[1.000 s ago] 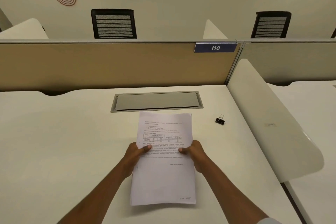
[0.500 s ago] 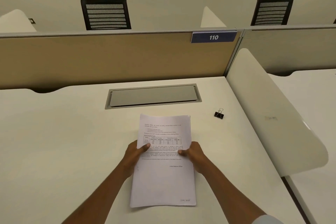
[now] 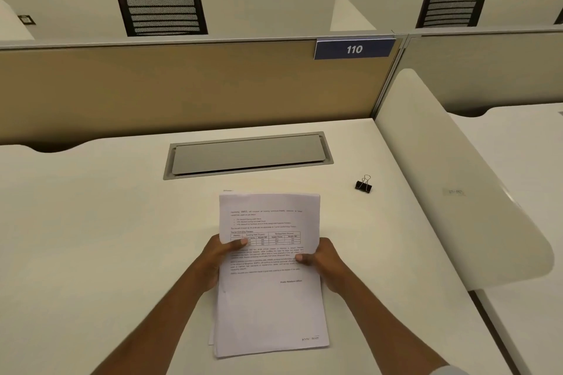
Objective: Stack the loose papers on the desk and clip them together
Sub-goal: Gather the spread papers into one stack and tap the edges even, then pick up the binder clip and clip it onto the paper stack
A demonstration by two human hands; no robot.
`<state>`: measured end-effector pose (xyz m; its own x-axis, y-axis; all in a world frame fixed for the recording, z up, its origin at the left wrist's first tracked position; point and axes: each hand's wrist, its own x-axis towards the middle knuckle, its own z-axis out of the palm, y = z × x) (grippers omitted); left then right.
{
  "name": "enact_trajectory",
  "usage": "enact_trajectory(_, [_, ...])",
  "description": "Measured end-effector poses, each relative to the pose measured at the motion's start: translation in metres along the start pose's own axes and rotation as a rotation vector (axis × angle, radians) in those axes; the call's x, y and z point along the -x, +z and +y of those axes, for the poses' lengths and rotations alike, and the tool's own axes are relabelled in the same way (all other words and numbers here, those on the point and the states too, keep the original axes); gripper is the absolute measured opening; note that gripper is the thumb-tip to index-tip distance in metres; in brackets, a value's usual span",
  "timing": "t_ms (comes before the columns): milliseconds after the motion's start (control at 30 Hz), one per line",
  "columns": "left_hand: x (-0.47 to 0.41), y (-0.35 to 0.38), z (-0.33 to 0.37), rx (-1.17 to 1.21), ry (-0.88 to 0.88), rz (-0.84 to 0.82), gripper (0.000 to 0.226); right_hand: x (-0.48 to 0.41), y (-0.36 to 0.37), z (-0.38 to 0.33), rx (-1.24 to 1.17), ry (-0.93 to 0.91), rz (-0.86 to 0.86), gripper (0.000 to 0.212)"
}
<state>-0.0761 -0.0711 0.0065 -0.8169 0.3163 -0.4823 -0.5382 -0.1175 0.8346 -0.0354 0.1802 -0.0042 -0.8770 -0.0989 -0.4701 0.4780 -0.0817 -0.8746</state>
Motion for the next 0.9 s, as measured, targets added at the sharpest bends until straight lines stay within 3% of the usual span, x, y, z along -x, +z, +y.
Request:
enact_trajectory(500, [-0.004,-0.005,-0.005,-0.063,0.003,0.049,0.067,-0.003,0.0,-0.004,0.036,0.008,0.009,0.032])
enact_trajectory(633, [-0.004,-0.003,-0.004,-0.064,0.016,0.06,0.066,-0.01,-0.012,-0.015,0.121,0.044,0.001,0.019])
enact_trajectory(767, [-0.003,-0.001,-0.004,-0.078,0.026,0.053,0.061,-0.034,-0.039,-0.038,0.196,0.107,0.178,0.033])
enact_trajectory(833, [-0.004,0.0,-0.005,-0.075,0.024,0.063,0.061,-0.054,-0.059,-0.051,0.224,0.05,0.36,0.033])
enact_trajectory(900, [-0.005,0.0,-0.005,-0.074,0.015,0.077,0.062,-0.072,-0.08,-0.065,0.413,-0.031,0.577,0.021])
